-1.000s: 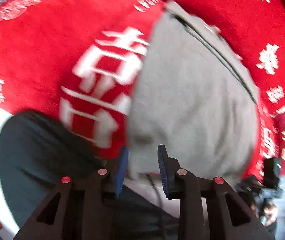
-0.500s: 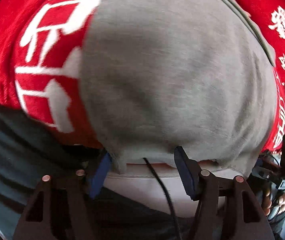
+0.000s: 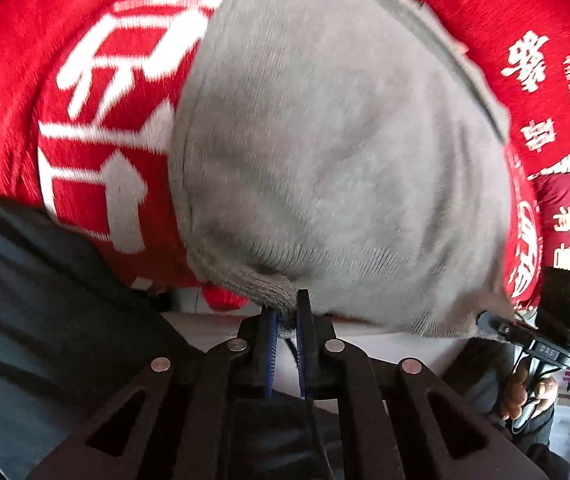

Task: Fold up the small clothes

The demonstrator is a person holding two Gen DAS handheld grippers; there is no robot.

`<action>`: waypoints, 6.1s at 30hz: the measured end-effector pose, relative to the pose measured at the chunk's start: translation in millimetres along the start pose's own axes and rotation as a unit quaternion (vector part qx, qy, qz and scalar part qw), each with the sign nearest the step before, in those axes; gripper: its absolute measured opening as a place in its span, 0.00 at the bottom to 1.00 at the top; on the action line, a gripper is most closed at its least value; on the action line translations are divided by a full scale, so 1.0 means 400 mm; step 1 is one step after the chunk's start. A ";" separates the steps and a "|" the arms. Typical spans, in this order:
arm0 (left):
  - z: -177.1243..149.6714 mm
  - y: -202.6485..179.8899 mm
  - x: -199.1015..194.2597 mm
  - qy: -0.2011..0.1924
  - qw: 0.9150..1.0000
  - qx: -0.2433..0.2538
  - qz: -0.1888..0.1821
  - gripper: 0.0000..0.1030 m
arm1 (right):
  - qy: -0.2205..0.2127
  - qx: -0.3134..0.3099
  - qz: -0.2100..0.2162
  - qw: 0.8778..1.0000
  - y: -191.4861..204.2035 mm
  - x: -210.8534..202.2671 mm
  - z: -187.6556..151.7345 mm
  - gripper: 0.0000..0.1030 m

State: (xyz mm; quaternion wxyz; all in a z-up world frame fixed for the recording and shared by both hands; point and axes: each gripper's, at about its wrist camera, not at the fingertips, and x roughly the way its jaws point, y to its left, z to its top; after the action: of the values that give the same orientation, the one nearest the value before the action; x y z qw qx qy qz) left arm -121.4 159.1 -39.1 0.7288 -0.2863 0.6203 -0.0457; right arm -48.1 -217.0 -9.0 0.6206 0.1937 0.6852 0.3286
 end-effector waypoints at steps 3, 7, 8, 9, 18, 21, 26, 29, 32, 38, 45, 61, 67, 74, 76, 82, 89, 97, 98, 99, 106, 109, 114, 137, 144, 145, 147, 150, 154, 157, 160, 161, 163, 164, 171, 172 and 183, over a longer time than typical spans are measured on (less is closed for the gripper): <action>0.002 0.004 -0.016 -0.013 1.000 0.002 -0.002 0.09 | -0.004 -0.005 -0.005 1.000 0.003 -0.005 -0.001 0.08; -0.021 -0.036 -0.090 -0.063 0.997 0.047 0.000 0.09 | -0.046 -0.040 0.014 0.998 0.047 -0.053 -0.007 0.08; -0.019 -0.049 -0.112 -0.077 0.995 0.057 -0.002 0.09 | -0.064 -0.056 0.017 0.996 0.059 -0.079 -0.007 0.08; -0.020 -0.063 -0.139 -0.098 0.993 0.069 -0.006 0.09 | -0.078 -0.069 0.016 0.994 0.075 -0.101 -0.006 0.08; 0.123 -0.080 -0.266 -0.210 0.975 0.057 -0.040 0.09 | -0.167 -0.106 -0.003 0.980 0.138 -0.228 0.061 0.08; 0.195 -0.114 -0.269 -0.228 0.971 0.054 -0.042 0.09 | -0.186 -0.104 -0.002 0.977 0.147 -0.263 0.116 0.08; 0.288 -0.133 -0.269 -0.244 0.967 0.048 -0.050 0.09 | -0.214 -0.107 -0.010 0.971 0.175 -0.307 0.212 0.08; 0.336 -0.147 -0.284 -0.258 0.963 0.052 -0.054 0.09 | -0.228 -0.104 -0.012 0.968 0.184 -0.330 0.264 0.08; 0.385 -0.167 -0.300 -0.269 0.960 0.057 -0.055 0.09 | -0.240 -0.104 -0.020 0.965 0.189 -0.346 0.314 0.08; 0.514 -0.233 -0.313 -0.287 0.954 0.072 -0.053 0.09 | -0.269 -0.101 -0.050 0.956 0.198 -0.371 0.430 0.08; 0.745 -0.288 -0.221 -0.280 0.957 0.072 -0.033 0.09 | -0.283 -0.070 -0.083 0.953 0.143 -0.350 0.637 0.08; 1.041 -0.203 0.074 -0.156 0.988 0.003 0.014 0.09 | -0.201 0.103 -0.054 0.973 -0.181 -0.165 0.930 0.41; 1.049 -0.204 -0.046 -0.175 0.982 -0.011 -0.068 0.09 | -0.305 0.106 -0.022 0.946 -0.168 -0.292 0.844 0.81; 1.002 -0.159 -0.127 -0.203 0.979 0.019 -0.003 0.09 | -0.244 0.011 -0.192 0.951 -0.110 -0.259 0.877 0.81; 1.003 -0.128 -0.107 -0.187 0.982 0.007 0.006 0.09 | -0.214 0.004 -0.200 0.956 -0.123 -0.226 0.911 0.81; 0.997 -0.120 0.009 -0.128 0.991 0.020 0.029 0.09 | -0.138 0.004 -0.197 0.971 -0.175 -0.127 0.975 0.54; 0.981 -0.198 0.034 -0.147 0.988 0.044 0.002 0.09 | -0.224 -0.024 -0.225 0.948 -0.120 -0.235 0.910 0.07; 0.959 -0.244 0.037 -0.167 0.985 0.030 0.043 0.09 | -0.211 -0.002 -0.250 0.945 -0.157 -0.201 0.892 0.09; 0.950 -0.255 0.031 -0.172 0.984 0.036 0.041 0.09 | -0.204 -0.002 -0.243 0.948 -0.157 -0.201 0.891 0.14; 0.940 -0.266 0.023 -0.175 0.983 0.043 0.040 0.09 | -0.195 -0.003 -0.248 0.949 -0.155 -0.205 0.891 0.27; 0.831 -0.391 -0.015 -0.191 0.972 0.133 -0.039 0.09 | -0.285 -0.039 -0.255 0.923 -0.042 -0.325 0.799 0.67; 0.834 -0.418 0.081 -0.145 0.975 0.166 -0.002 0.09 | -0.254 -0.079 -0.225 0.937 0.012 -0.292 0.749 0.74; 0.904 -0.299 0.147 -0.122 0.986 0.109 0.020 0.09 | -0.147 -0.119 -0.267 0.945 0.014 -0.141 0.711 0.74; 0.692 -0.057 -0.073 -0.178 0.983 -0.029 -0.031 0.10 | -0.181 -0.149 -0.291 0.927 0.150 -0.070 0.587 0.80; 0.749 -0.039 -0.001 -0.138 0.984 -0.032 -0.108 0.61 | -0.192 -0.147 -0.305 0.921 0.075 0.001 0.625 0.84; 0.753 -0.038 -0.001 -0.135 0.980 -0.028 -0.143 0.76 | -0.200 -0.153 -0.307 0.918 0.073 -0.010 0.603 0.85; 0.752 -0.040 -0.021 -0.146 0.976 -0.039 -0.159 0.92 | -0.215 -0.160 -0.309 0.912 0.071 -0.005 0.593 0.85; 0.734 -0.060 -0.065 -0.192 0.976 -0.025 -0.100 0.99 | -0.217 -0.161 -0.305 0.913 0.071 -0.010 0.589 0.86; 0.751 -0.056 -0.052 -0.164 0.985 -0.020 -0.045 0.99 | -0.222 -0.162 -0.301 0.913 0.069 -0.015 0.588 0.87; 0.769 -0.048 0.010 -0.111 0.993 -0.024 -0.036 0.99 | -0.227 -0.163 -0.300 0.912 0.066 -0.013 0.581 0.87; 0.780 -0.095 0.048 -0.095 0.995 0.011 -0.014 0.99 | -0.229 -0.163 -0.300 0.912 0.066 -0.012 0.580 0.87; 0.785 -0.111 0.057 -0.090 0.995 0.026 -0.014 0.99 | -0.230 -0.163 -0.299 0.911 0.066 -0.011 0.580 0.87; 0.797 -0.129 0.077 -0.080 0.996 0.038 -0.008 0.99 | -0.230 -0.164 -0.299 0.911 0.066 -0.011 0.579 0.87; 0.799 -0.132 0.080 -0.083 0.996 0.041 -0.004 0.99 | -0.231 -0.164 -0.298 0.912 0.066 -0.011 0.580 0.87; 0.795 -0.139 0.072 -0.110 0.992 0.056 0.005 0.59 | -0.235 -0.162 -0.293 0.913 0.062 -0.009 0.576 0.87; 0.794 -0.137 0.065 -0.113 0.992 0.059 0.020 0.41 | -0.235 -0.162 -0.292 0.913 0.062 -0.009 0.575 0.87; 0.722 -0.292 -0.067 -0.186 0.972 0.137 0.040 0.21 | -0.243 -0.137 -0.248 0.928 0.106 -0.080 0.600 0.88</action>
State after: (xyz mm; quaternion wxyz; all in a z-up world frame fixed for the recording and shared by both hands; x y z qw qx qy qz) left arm 175.1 177.5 59.0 0.8648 -0.1620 0.4730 -0.0468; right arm 185.4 -158.1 39.9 0.8503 0.0046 0.4877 0.1980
